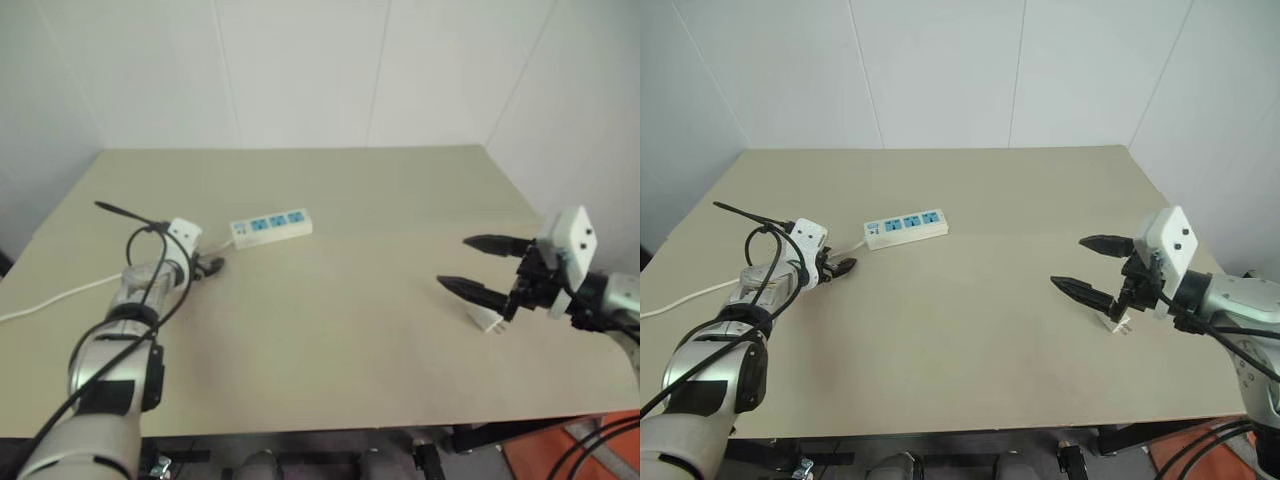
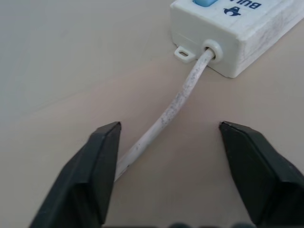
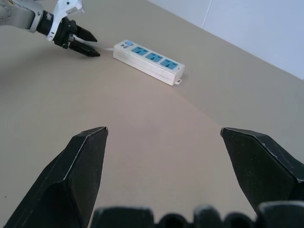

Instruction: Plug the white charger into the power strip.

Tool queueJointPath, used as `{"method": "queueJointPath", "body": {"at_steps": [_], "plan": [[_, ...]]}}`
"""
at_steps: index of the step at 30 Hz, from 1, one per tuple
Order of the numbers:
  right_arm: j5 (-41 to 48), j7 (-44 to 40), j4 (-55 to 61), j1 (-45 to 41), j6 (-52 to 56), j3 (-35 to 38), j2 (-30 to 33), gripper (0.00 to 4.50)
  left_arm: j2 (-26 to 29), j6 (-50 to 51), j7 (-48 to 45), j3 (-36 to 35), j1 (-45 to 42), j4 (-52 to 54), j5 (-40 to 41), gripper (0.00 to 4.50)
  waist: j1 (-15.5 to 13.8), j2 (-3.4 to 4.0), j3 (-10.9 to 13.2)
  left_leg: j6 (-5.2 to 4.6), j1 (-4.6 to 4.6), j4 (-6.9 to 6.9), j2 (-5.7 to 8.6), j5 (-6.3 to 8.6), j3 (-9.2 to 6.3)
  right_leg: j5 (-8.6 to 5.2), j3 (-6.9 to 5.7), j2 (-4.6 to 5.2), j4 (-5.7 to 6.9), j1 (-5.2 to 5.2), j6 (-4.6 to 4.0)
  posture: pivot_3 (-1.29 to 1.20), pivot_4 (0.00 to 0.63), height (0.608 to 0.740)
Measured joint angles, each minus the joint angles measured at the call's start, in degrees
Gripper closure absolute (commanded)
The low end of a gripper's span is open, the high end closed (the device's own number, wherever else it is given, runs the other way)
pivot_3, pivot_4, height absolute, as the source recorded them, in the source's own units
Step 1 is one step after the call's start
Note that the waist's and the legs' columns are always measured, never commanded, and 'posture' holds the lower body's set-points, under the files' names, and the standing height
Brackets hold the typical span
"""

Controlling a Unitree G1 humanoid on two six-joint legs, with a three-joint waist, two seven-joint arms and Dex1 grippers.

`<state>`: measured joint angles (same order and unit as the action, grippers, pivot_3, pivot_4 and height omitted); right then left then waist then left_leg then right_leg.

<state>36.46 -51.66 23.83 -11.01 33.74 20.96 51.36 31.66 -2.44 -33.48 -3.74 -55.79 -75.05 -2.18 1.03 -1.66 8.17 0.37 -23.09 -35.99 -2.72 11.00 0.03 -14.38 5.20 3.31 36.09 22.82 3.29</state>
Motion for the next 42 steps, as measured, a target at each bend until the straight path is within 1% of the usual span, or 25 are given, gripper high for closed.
{"method": "queueJointPath", "body": {"at_steps": [5,8,13,19,26,28,31,35,39,42], "plan": [[0.8,0.6,0.5,0.0,0.5,0.2,0.2,0.0,0.1,1.1,-1.7,-0.4,0.4,0.3,0.0,3.61,0.0,0.02,0.0,0.01,0.3,0.01,0.0,0.01,0.0,-0.13,0.0,0.0,-0.04,-0.35,0.21,0.0,0.15,0.74],[0.8,0.6,0.5,0.0,0.5,0.3,0.4,0.0,0.1,1.5,-3.1,-0.6,0.5,0.7,0.0,4.48,-0.2,0.07,-0.1,0.01,0.31,0.01,0.01,0.01,0.0,-0.13,0.0,0.02,-0.07,-0.38,0.21,0.0,0.15,0.74],[0.8,0.7,0.5,0.1,0.5,0.6,0.4,0.0,0.0,2.2,-5.9,-0.8,1.6,1.4,0.1,4.48,-0.4,0.15,-0.2,0.01,0.33,-0.01,0.02,0.01,-0.01,-0.14,-0.01,0.02,-0.07,-0.43,0.22,0.0,0.15,0.74],[0.8,0.9,0.4,0.1,0.5,0.7,0.4,0.0,-0.1,1.3,-16.7,0.1,3.4,4.1,0.1,4.48,-0.6,0.36,-0.3,0.01,0.35,-0.01,0.05,0.01,-0.01,-0.14,-0.02,0.05,-0.09,-0.47,0.21,0.0,0.15,0.74],[0.8,0.8,-0.5,-1.8,0.5,0.1,0.4,0.0,-2.3,0.6,-21.6,-2.1,4.7,6.0,3.9,4.48,-0.8,0.28,-0.3,0.01,0.22,-0.04,0.04,0.01,-0.04,-0.14,-0.05,0.05,-0.12,-0.38,0.2,0.0,0.15,0.74],[0.8,0.6,-0.9,-2.0,0.5,-0.1,0.3,0.0,-2.5,1.1,-19.8,-3.6,4.0,5.6,4.9,4.48,-0.6,0.09,-0.2,0.0,0.04,-0.04,0.02,0.0,-0.08,-0.1,-0.06,0.03,-0.11,-0.21,0.16,0.0,0.15,0.74],[0.8,0.5,-0.9,-2.0,0.5,-0.2,0.1,0.0,-2.0,0.7,-11.1,-5.5,0.9,4.1,5.3,4.48,-0.4,-0.01,-0.1,0.0,-0.22,-0.07,0.03,0.0,-0.13,0.09,-0.07,0.04,-0.11,0.01,-0.09,0.0,0.15,0.74],[0.8,0.6,-0.8,-1.9,0.5,-0.2,-0.1,0.0,-1.1,-0.3,-2.9,-7.0,-2.2,2.2,5.2,4.48,-0.3,-0.02,-0.1,0.0,-0.21,-0.02,0.04,0.01,-0.12,0.09,-0.07,0.05,-0.19,0.0,-0.09,0.0,0.15,0.74],[0.9,0.8,-0.4,-1.4,0.5,-0.2,-0.2,0.0,-1.3,0.0,4.4,-7.5,-2.8,0.1,4.4,4.48,-0.3,-0.02,-0.1,0.0,-0.18,-0.01,0.04,0.01,-0.12,0.08,-0.08,0.04,-0.15,0.01,-0.07,0.0,0.15,0.74],[1.1,1.4,0.8,-0.8,0.6,0.1,-0.3,0.0,-2.0,2.4,8.4,-7.4,-2.8,-1.6,3.8,4.48,-0.3,-0.02,-0.1,0.0,-0.19,-0.03,0.04,0.0,-0.12,0.06,-0.09,0.04,-0.11,0.02,-0.04,0.0,0.15,0.74]]}}
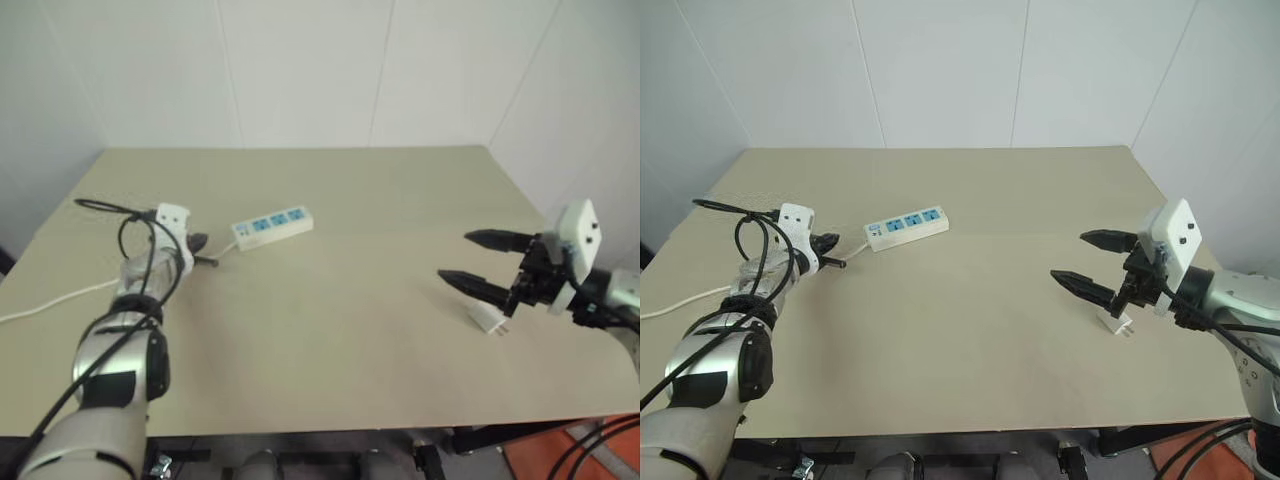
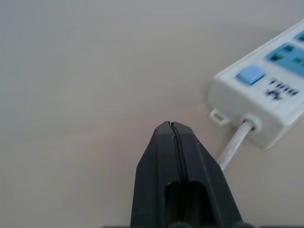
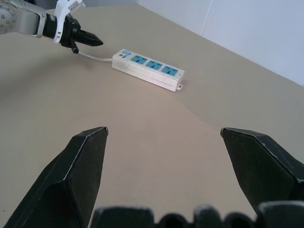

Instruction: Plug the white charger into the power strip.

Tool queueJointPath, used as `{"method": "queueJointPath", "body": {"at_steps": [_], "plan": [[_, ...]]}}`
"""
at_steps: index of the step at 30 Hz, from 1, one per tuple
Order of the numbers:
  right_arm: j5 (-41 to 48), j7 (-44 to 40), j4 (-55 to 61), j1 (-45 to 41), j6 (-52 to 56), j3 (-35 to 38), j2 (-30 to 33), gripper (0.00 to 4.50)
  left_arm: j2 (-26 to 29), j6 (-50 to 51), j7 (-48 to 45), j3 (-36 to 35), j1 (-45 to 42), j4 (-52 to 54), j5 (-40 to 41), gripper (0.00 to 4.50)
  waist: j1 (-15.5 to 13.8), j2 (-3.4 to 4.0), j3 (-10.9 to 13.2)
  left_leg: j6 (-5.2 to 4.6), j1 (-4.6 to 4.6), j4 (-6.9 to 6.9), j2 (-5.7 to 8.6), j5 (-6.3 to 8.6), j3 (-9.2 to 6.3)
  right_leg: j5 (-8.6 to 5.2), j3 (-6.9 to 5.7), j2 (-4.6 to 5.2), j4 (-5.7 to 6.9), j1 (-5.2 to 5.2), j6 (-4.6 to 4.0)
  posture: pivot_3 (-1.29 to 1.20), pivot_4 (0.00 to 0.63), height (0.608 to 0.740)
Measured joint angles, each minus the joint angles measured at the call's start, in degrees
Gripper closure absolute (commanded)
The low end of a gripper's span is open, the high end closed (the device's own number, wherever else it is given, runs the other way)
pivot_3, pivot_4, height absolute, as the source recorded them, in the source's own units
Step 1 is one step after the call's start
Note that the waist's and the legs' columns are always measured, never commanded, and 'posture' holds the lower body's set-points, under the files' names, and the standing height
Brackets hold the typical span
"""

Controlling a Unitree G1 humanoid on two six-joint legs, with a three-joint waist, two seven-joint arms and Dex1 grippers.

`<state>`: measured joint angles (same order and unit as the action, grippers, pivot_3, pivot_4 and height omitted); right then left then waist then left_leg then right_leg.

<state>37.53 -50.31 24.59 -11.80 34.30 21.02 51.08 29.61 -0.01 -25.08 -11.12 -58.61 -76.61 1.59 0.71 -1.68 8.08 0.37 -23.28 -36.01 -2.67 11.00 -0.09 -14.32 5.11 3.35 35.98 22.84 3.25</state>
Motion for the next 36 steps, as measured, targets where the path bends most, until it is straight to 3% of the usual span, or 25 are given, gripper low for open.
{"method": "queueJointPath", "body": {"at_steps": [10,22,29,36], "plan": [[4.3,2.5,4.8,4.0,2.7,4.6,0.0,0.0,-1.5,4.3,4.6,1.9,-0.1,0.0,-3.8,4.48,0.0,0.0,0.0,0.01,0.33,0.01,0.01,0.0,0.0,-0.16,0.0,0.0,0.0,-0.31,0.27,0.0,0.15,0.74],[4.9,3.2,5.1,3.0,3.4,4.3,0.1,0.0,-1.1,3.9,-21.4,9.9,2.5,6.2,-8.0,4.48,-1.2,0.38,-0.3,0.03,0.45,0.01,0.09,0.0,0.01,-0.22,-0.01,0.09,-0.1,-0.52,0.33,0.0,0.15,0.74],[4.4,2.8,3.2,1.0,3.3,2.9,0.1,0.0,0.9,5.0,-34.0,10.1,12.8,20.2,-5.0,4.48,-0.7,0.68,-0.5,0.02,0.47,0.02,0.06,0.01,0.03,-0.21,0.03,0.09,-0.09,-0.54,0.28,0.0,0.15,0.74],[4.1,1.8,1.7,-0.8,2.7,1.3,0.1,0.0,2.1,13.8,-36.4,9.9,23.9,38.8,-0.1,4.48,-0.2,0.9,-0.7,0.02,0.64,0.01,0.05,0.01,0.04,-0.27,0.06,0.09,-0.05,-0.63,0.34,0.0,0.15,0.74]]}}
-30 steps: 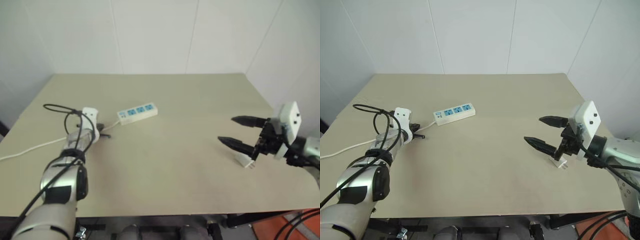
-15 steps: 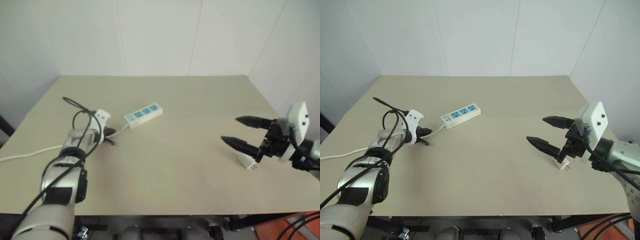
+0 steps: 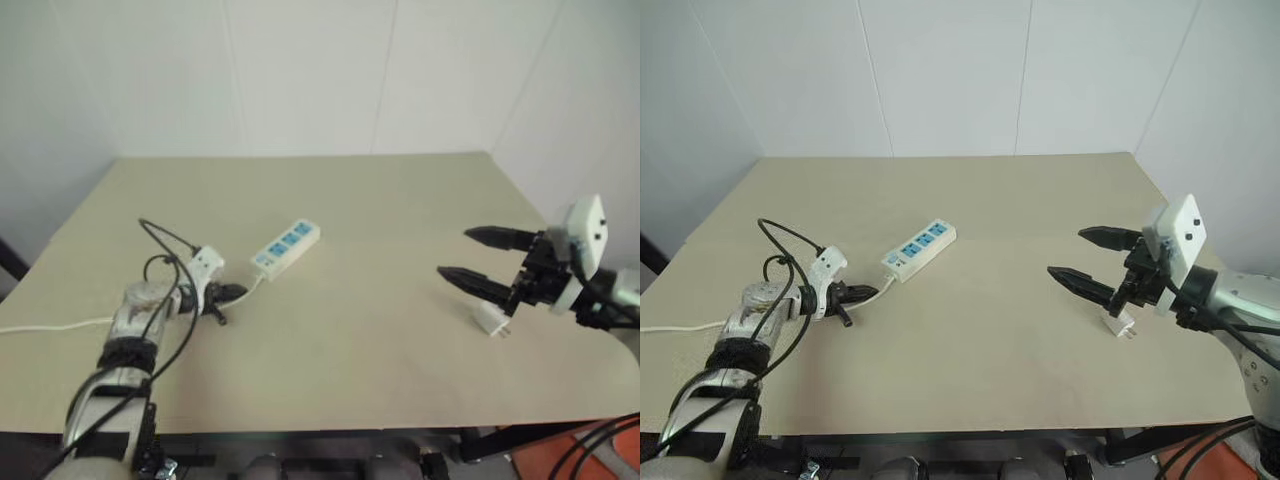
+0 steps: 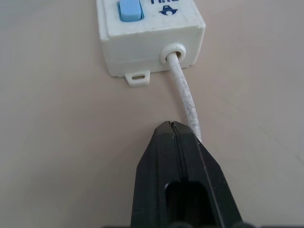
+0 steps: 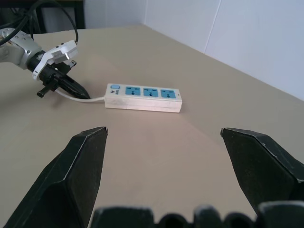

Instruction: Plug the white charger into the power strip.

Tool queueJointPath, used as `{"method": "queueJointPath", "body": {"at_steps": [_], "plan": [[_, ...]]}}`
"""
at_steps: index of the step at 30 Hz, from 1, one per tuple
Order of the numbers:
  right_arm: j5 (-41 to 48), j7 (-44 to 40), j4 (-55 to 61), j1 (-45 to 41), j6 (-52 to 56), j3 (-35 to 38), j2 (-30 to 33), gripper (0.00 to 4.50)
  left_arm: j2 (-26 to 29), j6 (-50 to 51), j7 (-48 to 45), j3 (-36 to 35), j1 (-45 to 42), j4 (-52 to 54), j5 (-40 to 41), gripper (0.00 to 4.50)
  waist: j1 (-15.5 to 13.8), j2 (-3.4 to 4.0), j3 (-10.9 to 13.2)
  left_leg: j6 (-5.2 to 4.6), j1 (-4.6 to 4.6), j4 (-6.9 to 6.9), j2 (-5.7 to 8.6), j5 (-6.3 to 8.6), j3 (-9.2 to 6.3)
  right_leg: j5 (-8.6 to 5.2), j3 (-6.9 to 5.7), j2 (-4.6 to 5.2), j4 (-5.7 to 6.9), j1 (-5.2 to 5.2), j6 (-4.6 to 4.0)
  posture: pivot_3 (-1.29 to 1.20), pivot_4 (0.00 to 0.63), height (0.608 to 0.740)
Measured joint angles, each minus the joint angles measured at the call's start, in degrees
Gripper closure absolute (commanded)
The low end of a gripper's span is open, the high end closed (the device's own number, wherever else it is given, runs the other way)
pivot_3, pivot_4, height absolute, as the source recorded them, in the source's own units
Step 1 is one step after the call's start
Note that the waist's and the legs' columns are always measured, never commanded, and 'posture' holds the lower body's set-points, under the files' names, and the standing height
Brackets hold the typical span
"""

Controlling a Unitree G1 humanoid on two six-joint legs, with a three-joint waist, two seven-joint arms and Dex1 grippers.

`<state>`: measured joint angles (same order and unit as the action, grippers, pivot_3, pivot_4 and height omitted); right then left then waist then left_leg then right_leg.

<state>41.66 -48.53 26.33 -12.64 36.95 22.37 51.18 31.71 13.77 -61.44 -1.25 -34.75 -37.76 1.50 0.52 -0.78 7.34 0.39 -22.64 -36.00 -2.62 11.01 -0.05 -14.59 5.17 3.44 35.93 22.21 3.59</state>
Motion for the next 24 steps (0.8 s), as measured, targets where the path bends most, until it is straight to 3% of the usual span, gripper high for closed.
{"method": "queueJointPath", "body": {"at_steps": [5,9,14,18,21,24], "plan": [[0.0,-0.3,-0.6,-0.1,-0.2,-0.7,0.0,0.0,1.7,6.2,-1.1,0.0,6.8,12.4,3.5,4.48,0.4,-0.01,0.0,0.0,-0.02,0.03,-0.02,0.0,0.02,-0.01,0.03,-0.01,-0.03,0.04,-0.02,0.0,0.15,0.74],[0.0,-0.4,-0.7,-0.1,-0.4,-1.0,0.0,0.0,2.7,7.8,-1.2,0.2,7.5,14.5,4.9,4.48,0.4,-0.09,0.1,0.0,-0.01,0.03,-0.05,0.0,0.02,-0.03,0.01,-0.04,-0.02,0.06,-0.04,0.0,0.15,0.74],[-0.1,-0.9,-1.1,-0.1,-0.8,-1.6,-0.2,0.0,0.9,8.3,-0.4,0.0,0.1,12.3,6.8,4.48,0.0,-0.73,0.5,-0.01,-0.4,-0.04,-0.06,0.0,-0.03,0.01,-0.08,-0.04,-0.05,0.3,-0.04,0.0,0.15,0.74],[-0.2,-0.9,-1.1,-0.5,-1.2,-2.0,-0.9,0.0,-0.5,5.9,-0.3,-0.8,-6.2,12.4,9.5,4.48,0.2,-0.78,0.5,-0.07,-0.72,-0.06,-0.03,0.05,-0.02,0.27,-0.05,-0.02,-0.2,0.51,-0.35,0.0,0.15,0.74],[-0.4,-0.8,-1.1,-0.5,-1.5,-2.0,-1.3,0.0,-0.8,4.9,-0.9,-1.1,-7.3,12.4,10.5,3.92,0.6,-0.78,0.5,-0.22,-0.67,0.05,-0.04,0.16,0.0,0.24,-0.01,-0.06,-0.15,0.6,-0.39,0.0,0.15,0.74],[-0.4,-0.4,-0.9,-0.2,-1.6,-2.0,-2.2,0.0,-1.1,4.8,-1.8,-1.0,-7.1,12.3,11.5,2.93,0.6,-0.8,0.5,-0.22,-0.77,0.07,-0.06,0.16,-0.02,0.24,-0.01,-0.1,-0.03,0.79,-0.42,0.0,0.15,0.74]]}}
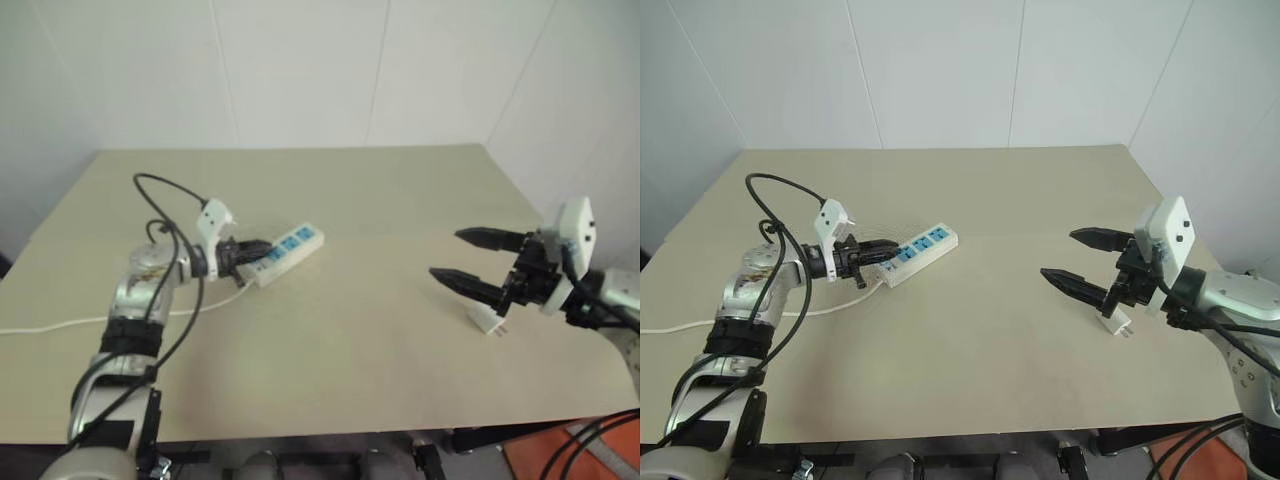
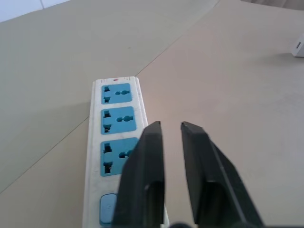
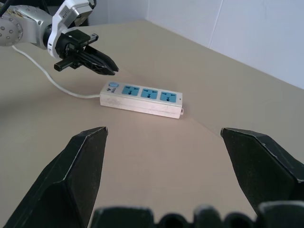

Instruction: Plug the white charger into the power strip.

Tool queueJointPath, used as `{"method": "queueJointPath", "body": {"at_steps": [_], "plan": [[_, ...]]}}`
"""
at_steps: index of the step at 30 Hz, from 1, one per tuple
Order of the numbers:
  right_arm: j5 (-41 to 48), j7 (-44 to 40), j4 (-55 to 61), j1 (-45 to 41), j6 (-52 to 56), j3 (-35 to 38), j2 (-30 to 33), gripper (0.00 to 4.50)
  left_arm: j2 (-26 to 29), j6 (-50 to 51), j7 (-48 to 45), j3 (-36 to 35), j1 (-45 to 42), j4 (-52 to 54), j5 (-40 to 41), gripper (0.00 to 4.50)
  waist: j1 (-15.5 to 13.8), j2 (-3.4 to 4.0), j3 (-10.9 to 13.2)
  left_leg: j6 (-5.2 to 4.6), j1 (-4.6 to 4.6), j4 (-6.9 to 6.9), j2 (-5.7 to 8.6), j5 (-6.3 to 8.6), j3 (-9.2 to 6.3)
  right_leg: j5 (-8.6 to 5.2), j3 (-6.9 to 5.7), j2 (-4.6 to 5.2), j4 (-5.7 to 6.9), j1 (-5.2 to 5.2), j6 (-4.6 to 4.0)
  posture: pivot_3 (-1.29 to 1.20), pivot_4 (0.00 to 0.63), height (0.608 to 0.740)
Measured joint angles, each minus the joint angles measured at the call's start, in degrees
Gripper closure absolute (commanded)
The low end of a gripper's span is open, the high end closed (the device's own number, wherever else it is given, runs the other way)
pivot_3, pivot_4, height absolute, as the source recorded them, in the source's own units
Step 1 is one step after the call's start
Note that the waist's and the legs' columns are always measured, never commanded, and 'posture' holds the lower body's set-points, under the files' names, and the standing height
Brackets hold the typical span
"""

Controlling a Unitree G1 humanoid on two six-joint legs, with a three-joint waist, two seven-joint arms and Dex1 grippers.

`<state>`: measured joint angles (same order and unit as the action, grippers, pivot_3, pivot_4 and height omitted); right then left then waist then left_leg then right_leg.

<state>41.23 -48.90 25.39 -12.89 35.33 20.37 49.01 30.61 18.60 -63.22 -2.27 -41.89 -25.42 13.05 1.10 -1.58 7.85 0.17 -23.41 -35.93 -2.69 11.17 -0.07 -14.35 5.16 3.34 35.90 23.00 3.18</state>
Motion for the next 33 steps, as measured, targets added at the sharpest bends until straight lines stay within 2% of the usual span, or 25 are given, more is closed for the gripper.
{"method": "queueJointPath", "body": {"at_steps": [4,9,15,20,25,33], "plan": [[0.0,0.7,0.1,0.8,-0.1,0.0,-0.6,0.0,-0.4,-1.9,0.5,-0.2,-0.4,-1.8,0.6,1.64,-0.3,0.0,0.0,0.01,0.03,-0.11,0.02,0.0,0.01,0.01,0.02,0.02,0.03,-0.05,0.02,0.0,0.15,0.74],[0.0,1.1,0.7,0.8,-0.2,0.0,-1.3,0.0,-1.9,-7.5,3.3,-0.2,-3.5,-11.3,-0.3,0.08,-0.4,-0.03,0.0,0.01,0.05,-0.19,0.02,-0.02,0.0,-0.01,0.0,0.01,0.03,-0.1,0.11,0.0,0.15,0.74],[0.1,1.6,1.5,0.8,-0.2,0.0,-1.7,0.0,-5.0,-21.8,7.7,-0.1,-9.7,-27.7,-4.3,0.03,-0.5,-0.04,0.0,0.01,0.01,-0.17,0.05,-0.01,0.0,0.05,0.01,0.02,-0.06,-0.12,0.03,0.0,0.15,0.74],[0.4,1.9,2.1,1.0,-0.2,0.1,-1.8,0.0,-6.6,-28.0,6.9,0.2,-11.4,-38.1,-6.5,0.03,-0.3,-0.05,0.0,0.01,-0.11,-0.11,0.04,-0.01,0.0,0.05,0.02,0.01,-0.01,0.04,0.03,0.0,0.15,0.74],[0.6,3.0,3.7,2.1,-0.2,0.5,-1.8,0.0,-7.3,-30.9,6.8,0.3,-12.8,-43.0,-8.5,0.03,-0.4,-0.05,0.0,0.01,-0.11,-0.15,0.05,-0.01,0.0,0.05,0.01,0.01,0.0,0.01,0.04,0.0,0.15,0.74],[1.8,4.1,4.6,3.3,-0.2,1.2,-1.8,0.0,-7.3,-32.1,7.0,0.2,-12.9,-44.4,-8.9,0.03,-0.4,-0.05,0.0,0.01,-0.09,-0.15,0.05,-0.01,-0.01,0.05,0.01,0.01,0.05,0.01,0.04,0.0,0.15,0.74]]}}
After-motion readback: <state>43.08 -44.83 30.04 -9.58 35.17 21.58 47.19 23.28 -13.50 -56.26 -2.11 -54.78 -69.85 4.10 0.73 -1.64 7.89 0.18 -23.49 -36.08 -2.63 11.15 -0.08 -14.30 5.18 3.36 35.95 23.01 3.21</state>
